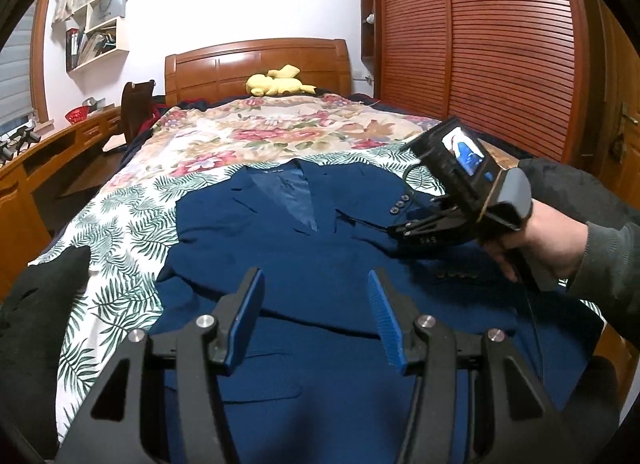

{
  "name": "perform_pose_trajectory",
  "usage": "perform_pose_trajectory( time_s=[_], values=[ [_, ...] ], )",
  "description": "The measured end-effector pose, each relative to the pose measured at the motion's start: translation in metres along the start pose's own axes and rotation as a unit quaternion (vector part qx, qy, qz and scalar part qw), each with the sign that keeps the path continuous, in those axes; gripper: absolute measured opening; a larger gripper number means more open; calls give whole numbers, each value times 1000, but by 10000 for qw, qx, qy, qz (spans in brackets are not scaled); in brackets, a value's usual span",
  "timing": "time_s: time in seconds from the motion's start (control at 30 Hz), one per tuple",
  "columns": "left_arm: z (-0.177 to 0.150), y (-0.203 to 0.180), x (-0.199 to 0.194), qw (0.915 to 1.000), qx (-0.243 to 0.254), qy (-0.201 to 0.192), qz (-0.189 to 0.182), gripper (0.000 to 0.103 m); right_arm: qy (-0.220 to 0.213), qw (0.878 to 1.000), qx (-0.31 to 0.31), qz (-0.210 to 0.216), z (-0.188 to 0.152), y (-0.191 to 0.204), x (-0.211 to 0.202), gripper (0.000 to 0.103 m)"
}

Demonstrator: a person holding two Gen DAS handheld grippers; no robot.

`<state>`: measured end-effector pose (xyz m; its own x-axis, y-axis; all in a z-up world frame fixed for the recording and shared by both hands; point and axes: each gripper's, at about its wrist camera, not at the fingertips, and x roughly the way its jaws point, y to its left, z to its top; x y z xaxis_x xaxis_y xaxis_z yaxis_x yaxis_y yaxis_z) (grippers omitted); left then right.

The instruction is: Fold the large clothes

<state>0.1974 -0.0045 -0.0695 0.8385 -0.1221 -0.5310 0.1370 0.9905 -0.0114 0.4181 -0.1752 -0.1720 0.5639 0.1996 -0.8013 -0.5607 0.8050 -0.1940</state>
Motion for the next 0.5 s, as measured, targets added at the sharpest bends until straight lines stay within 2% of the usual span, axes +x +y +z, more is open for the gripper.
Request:
perform_pose_trajectory(
  time_s=[0.03,0.1,0.17,0.37,0.5],
  values=[
    [0,2,-1,10000,-2,-7,14,53,53,10000,-34,-27,0,-1,3,32],
    [0,6,-3,10000,-29,-24,34,53,131,9998,-101,-69,1,-2,7,15],
    [-1,10,-7,10000,-57,-49,39,53,121,9998,-130,-103,1,-3,5,6],
    [-4,19,-17,9999,-81,-119,93,53,-500,9987,8,95,12,4,-37,4],
    [-6,30,-25,9996,-174,-173,148,53,-855,9947,37,576,20,26,-72,3]
  ],
)
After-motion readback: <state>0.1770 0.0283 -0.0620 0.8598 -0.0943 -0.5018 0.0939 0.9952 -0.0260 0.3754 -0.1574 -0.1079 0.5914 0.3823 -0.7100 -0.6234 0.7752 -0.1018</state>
